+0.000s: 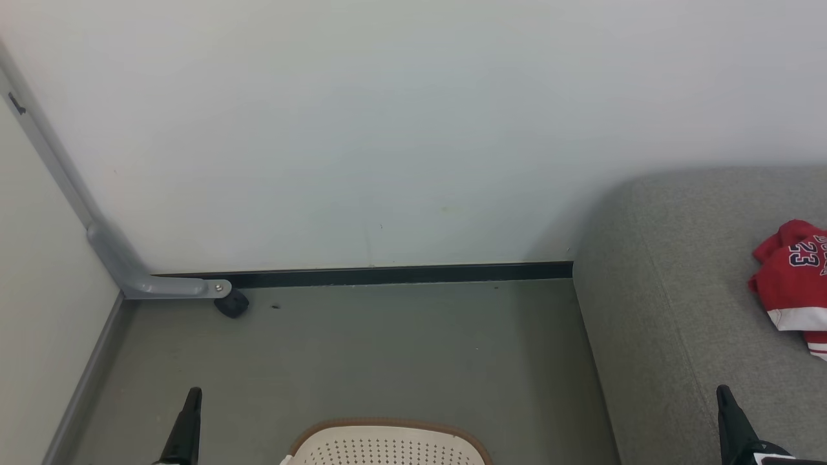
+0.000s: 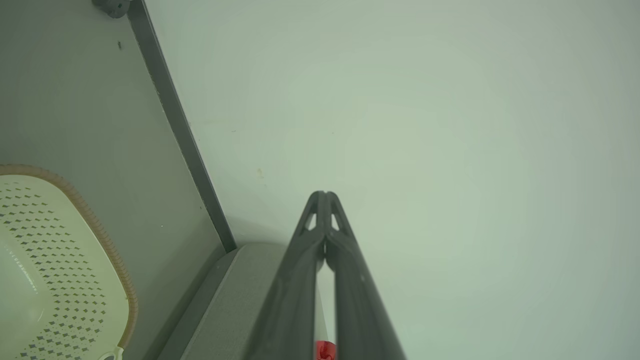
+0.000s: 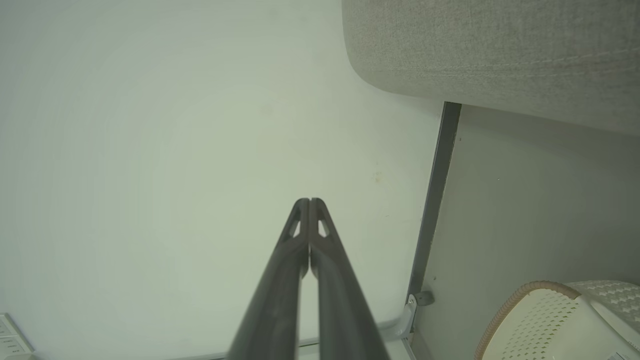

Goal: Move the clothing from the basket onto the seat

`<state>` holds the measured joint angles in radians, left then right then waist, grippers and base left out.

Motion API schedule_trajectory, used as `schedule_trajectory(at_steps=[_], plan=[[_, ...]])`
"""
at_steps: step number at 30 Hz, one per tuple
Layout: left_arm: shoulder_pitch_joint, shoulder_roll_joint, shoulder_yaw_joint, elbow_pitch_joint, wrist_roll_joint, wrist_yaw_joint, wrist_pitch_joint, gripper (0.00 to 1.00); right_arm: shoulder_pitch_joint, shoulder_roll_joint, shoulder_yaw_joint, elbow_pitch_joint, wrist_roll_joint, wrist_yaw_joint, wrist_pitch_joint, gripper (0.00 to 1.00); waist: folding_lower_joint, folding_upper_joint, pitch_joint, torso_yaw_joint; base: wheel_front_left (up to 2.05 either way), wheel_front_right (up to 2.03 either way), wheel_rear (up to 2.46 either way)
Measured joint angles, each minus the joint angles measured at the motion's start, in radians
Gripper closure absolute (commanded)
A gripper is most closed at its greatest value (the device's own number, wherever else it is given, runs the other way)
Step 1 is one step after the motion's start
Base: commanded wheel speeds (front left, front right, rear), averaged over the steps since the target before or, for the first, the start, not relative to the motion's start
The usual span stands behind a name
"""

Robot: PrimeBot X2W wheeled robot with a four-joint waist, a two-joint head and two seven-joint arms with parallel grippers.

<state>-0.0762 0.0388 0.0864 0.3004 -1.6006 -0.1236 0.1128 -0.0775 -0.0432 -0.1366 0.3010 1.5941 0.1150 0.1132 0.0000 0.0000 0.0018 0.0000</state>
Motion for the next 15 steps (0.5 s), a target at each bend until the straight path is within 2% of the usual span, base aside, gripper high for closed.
schedule_trajectory(at_steps=[15], plan=[[0.000,0.000,0.000,0.000,0.000,0.000,0.000,1.00,0.000,0.000,0.000,0.000,0.000,0.000,0.000,1.00,0.0000,0.0000,0.000,0.000,0.00,0.00,0.00]])
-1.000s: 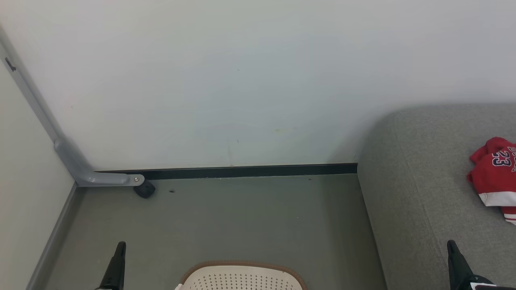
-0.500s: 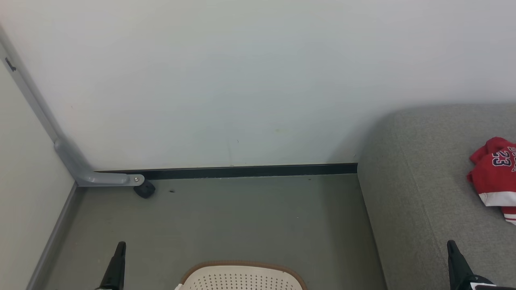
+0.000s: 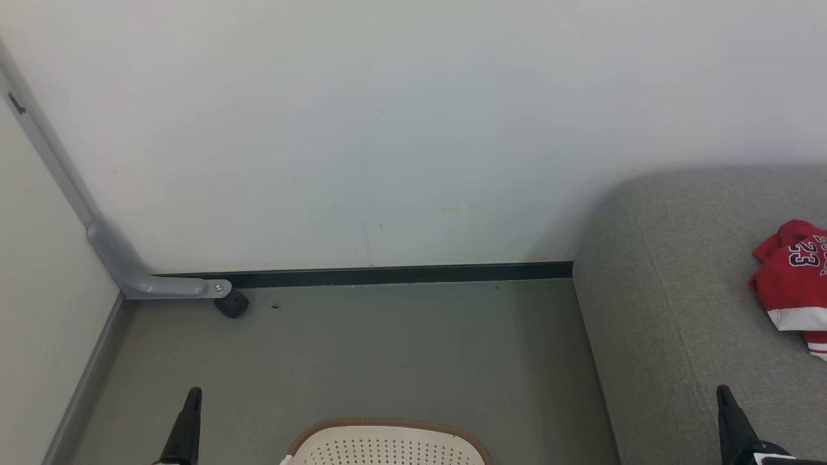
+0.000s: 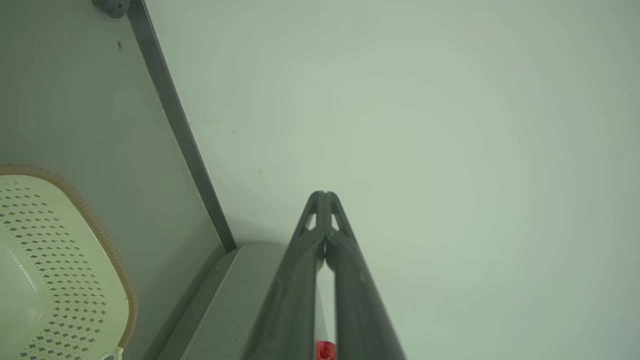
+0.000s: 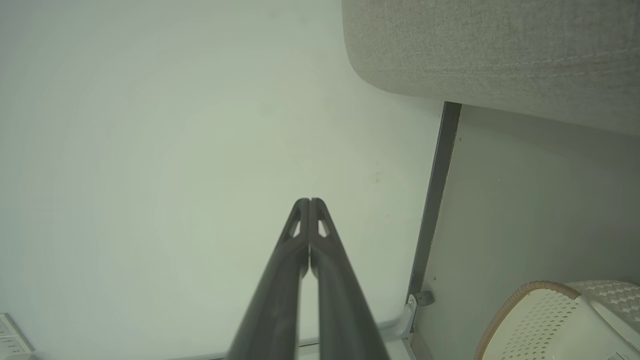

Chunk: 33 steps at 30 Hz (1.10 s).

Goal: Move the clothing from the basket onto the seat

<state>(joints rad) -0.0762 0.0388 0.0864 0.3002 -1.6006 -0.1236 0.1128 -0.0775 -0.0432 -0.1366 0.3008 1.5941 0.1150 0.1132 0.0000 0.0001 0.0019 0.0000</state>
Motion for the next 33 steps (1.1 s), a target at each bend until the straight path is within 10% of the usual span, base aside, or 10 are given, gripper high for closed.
schedule_trajectory(at_steps=[33], plan=[[0.000,0.000,0.000,0.000,0.000,0.000,0.000,1.00,0.000,0.000,0.000,0.000,0.000,0.000,0.000,1.00,0.0000,0.0000,0.000,0.000,0.00,0.00,0.00]])
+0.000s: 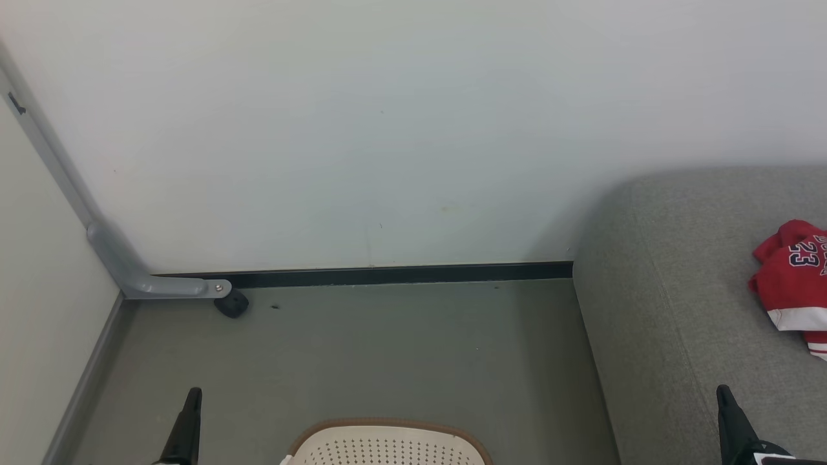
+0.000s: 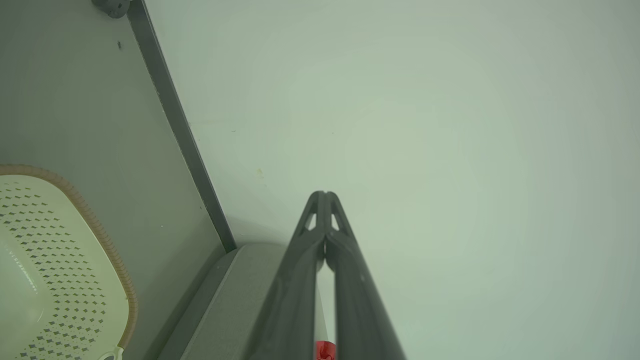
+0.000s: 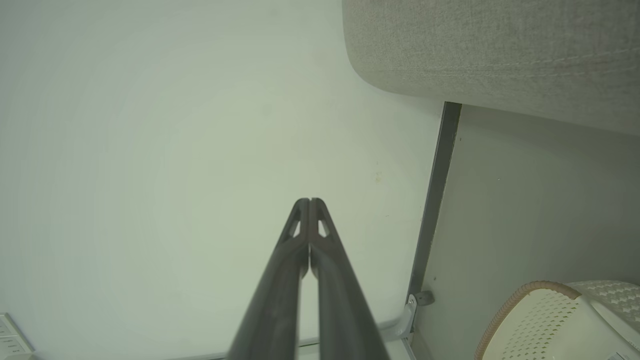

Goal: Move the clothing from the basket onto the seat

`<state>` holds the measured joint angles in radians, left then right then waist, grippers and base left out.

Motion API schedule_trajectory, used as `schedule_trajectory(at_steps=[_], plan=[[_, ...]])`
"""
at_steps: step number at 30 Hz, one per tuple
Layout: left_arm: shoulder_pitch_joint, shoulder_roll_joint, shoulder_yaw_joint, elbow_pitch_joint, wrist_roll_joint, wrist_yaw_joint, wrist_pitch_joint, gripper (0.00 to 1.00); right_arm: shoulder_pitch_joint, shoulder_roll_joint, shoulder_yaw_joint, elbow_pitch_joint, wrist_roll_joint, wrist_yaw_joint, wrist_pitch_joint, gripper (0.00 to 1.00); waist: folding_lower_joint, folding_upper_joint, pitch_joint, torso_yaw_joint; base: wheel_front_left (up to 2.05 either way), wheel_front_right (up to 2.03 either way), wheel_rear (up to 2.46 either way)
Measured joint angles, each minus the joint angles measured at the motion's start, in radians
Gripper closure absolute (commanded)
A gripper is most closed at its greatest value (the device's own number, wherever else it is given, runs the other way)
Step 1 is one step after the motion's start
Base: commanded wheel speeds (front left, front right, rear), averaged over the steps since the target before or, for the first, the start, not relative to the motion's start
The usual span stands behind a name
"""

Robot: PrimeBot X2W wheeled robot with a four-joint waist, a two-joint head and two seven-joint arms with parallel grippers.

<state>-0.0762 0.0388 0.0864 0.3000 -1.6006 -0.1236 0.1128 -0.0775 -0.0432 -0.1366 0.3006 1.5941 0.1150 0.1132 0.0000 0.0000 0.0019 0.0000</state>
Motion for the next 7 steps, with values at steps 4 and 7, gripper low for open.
schedule_trajectory(at_steps=[4,7], plan=[[0.000,0.000,0.000,0.000,0.000,0.000,0.000,1.00,0.000,0.000,0.000,0.000,0.000,0.000,0.000,1.00,0.0000,0.0000,0.000,0.000,0.00,0.00,0.00],[0.000,0.000,0.000,0.000,0.000,0.000,0.000,1.00,0.000,0.000,0.000,0.000,0.000,0.000,0.000,1.00,0.0000,0.0000,0.000,0.000,0.00,0.00,0.00]])
